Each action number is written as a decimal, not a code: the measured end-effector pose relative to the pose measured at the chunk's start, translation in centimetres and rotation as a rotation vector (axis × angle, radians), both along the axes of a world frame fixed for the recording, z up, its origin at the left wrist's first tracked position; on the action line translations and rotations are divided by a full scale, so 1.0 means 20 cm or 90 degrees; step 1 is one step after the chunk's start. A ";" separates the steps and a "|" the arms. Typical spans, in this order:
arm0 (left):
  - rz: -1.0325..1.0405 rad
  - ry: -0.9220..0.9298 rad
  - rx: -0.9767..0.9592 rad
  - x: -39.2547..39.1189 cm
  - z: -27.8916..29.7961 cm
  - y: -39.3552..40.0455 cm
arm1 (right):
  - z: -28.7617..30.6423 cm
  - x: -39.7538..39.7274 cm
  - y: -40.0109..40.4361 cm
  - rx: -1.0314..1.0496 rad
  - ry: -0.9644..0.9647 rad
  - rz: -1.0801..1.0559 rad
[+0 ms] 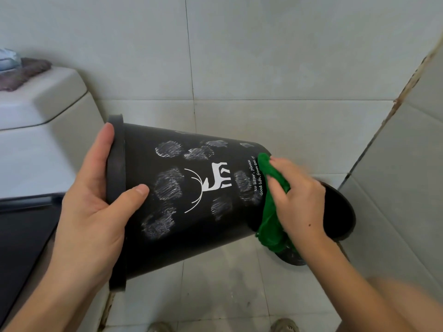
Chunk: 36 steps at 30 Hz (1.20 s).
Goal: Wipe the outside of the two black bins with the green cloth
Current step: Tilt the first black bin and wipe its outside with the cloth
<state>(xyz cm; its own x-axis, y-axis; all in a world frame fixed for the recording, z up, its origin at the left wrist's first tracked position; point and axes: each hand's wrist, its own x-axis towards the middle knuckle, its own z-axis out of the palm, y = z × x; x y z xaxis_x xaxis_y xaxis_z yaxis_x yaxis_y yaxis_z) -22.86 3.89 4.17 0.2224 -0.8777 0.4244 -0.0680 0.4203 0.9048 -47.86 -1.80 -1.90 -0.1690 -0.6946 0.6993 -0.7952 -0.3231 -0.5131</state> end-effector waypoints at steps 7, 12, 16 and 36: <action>0.007 0.010 -0.013 0.02 0.03 0.01 | 0.08 -0.03 -0.06 -0.028 -0.107 0.022; 0.009 0.021 -0.025 -0.02 0.03 0.01 | 0.12 0.01 -0.05 -0.059 -0.166 0.041; 0.012 0.017 -0.015 -0.03 0.03 0.01 | 0.02 0.16 0.04 -0.145 -0.005 0.115; 0.002 0.029 0.009 -0.06 0.04 0.06 | 0.03 0.10 0.00 -0.184 0.032 0.108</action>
<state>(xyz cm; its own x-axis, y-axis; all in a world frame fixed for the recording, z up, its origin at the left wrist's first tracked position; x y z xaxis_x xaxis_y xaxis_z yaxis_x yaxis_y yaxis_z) -23.98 5.08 4.89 0.2438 -0.8828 0.4016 -0.0271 0.4077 0.9127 -45.78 -1.76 -1.30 -0.0280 -0.4810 0.8763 -0.7394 -0.5800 -0.3420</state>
